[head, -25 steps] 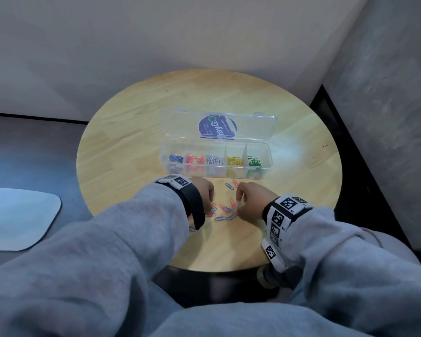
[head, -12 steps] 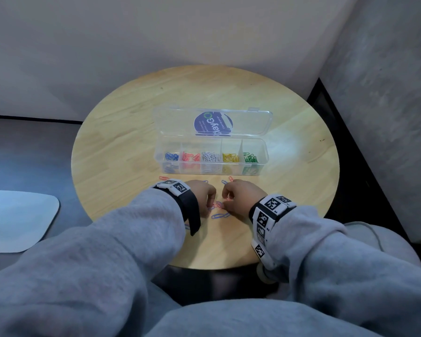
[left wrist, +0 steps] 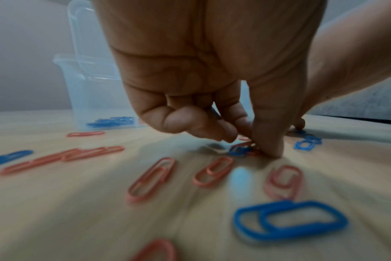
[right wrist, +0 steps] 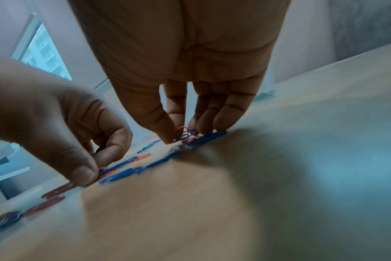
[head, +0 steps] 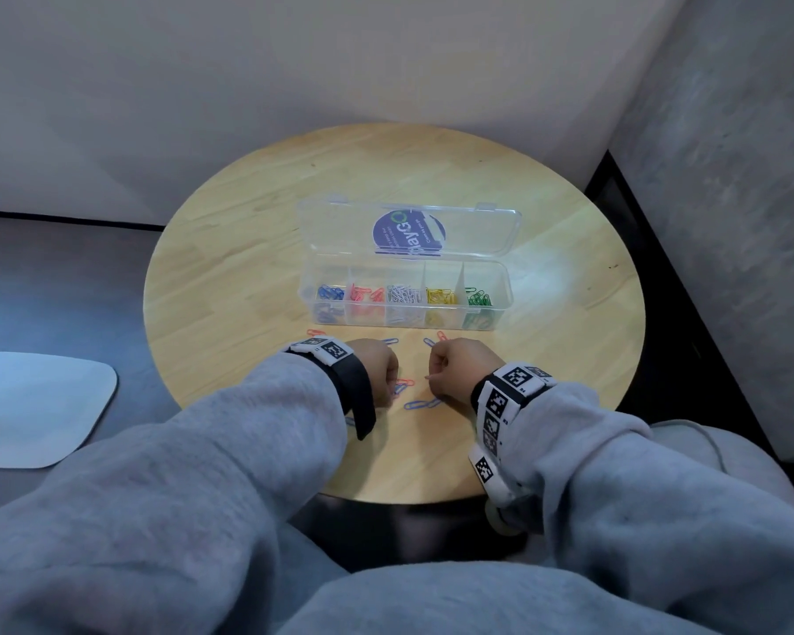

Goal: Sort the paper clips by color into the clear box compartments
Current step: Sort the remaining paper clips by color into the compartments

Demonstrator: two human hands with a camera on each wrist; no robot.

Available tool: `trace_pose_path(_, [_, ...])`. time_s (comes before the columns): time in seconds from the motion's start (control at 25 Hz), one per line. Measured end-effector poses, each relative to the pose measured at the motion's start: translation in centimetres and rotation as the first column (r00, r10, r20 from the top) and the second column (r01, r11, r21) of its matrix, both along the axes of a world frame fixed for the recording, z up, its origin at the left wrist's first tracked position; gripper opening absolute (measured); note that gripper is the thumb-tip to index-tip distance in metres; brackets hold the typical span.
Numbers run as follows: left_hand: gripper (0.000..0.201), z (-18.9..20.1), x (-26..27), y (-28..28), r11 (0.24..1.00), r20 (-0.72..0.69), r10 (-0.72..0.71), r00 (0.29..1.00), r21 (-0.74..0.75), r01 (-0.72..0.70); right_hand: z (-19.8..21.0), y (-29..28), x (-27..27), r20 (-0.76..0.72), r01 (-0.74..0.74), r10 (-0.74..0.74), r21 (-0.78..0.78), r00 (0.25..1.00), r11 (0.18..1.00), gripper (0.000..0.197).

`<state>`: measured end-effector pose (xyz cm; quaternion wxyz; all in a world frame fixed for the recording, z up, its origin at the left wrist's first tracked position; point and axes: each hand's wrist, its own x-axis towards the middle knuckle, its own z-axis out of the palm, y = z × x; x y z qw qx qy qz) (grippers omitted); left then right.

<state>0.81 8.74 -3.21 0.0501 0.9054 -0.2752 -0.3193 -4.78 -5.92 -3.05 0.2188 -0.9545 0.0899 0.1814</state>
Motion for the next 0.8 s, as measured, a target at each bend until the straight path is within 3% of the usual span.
trace_pose_path(0.08, [0.016, 0.5, 0.1, 0.5, 0.991, -0.021, 0.09, 0.996, -0.098, -0.092, 0.0, -0.5, -0.3, 0.006, 0.146, -0.148, 0.151, 0.989, 0.978, 0.016])
trace_pose_path(0.16, [0.023, 1.4, 0.8, 1.2, 0.935, -0.171, 0.224, 0.96, -0.241, -0.261, 0.3, -1.3, -0.3, -0.026, 0.301, -0.314, 0.373, 0.949, 0.878, 0.023])
trace_pose_path(0.24, [0.027, 2.3, 1.5, 1.7, 0.806, -0.372, 0.338, 0.864, -0.36, -0.47, 1.0, -2.3, -0.2, -0.125, 0.412, -0.426, 0.593, 0.896, 0.692, 0.027])
trace_pose_path(0.32, [0.03, 3.2, 1.9, 2.0, 0.674, -0.538, 0.365, 0.76, -0.41, -0.614, 1.7, -2.9, -0.4, -0.269, 0.5, -0.489, 0.747, 0.83, 0.438, 0.028])
trace_pose_path(0.4, [0.028, 3.7, 1.8, 2.1, 0.601, -0.638, 0.36, 0.681, -0.4, -0.692, 2.0, -3.3, -0.6, -0.347, 0.542, -0.488, 0.766, 0.801, 0.345, 0.025])
trace_pose_path(0.52, [0.024, 3.8, 1.5, 2.0, 0.568, -0.706, 0.367, 0.605, -0.345, -0.747, 1.7, -3.3, -1.0, -0.355, 0.542, -0.441, 0.721, 0.824, 0.431, 0.024])
trace_pose_path(0.64, [0.028, 3.5, 1.3, 2.1, 0.583, -0.701, 0.405, 0.587, -0.296, -0.756, 1.2, -3.0, -0.9, -0.324, 0.521, -0.435, 0.702, 0.84, 0.484, 0.026])
trace_pose_path(0.72, [0.029, 3.4, 1.2, 2.2, 0.602, -0.662, 0.446, 0.602, -0.275, -0.75, 1.0, -2.9, -0.9, -0.222, 0.485, -0.45, 0.601, 0.865, 0.635, 0.025])
trace_pose_path(0.8, [0.03, 3.3, 1.2, 2.1, 0.605, -0.612, 0.493, 0.619, -0.27, -0.749, 0.9, -3.3, -0.7, -0.102, 0.404, -0.397, 0.393, 0.912, 0.826, 0.018])
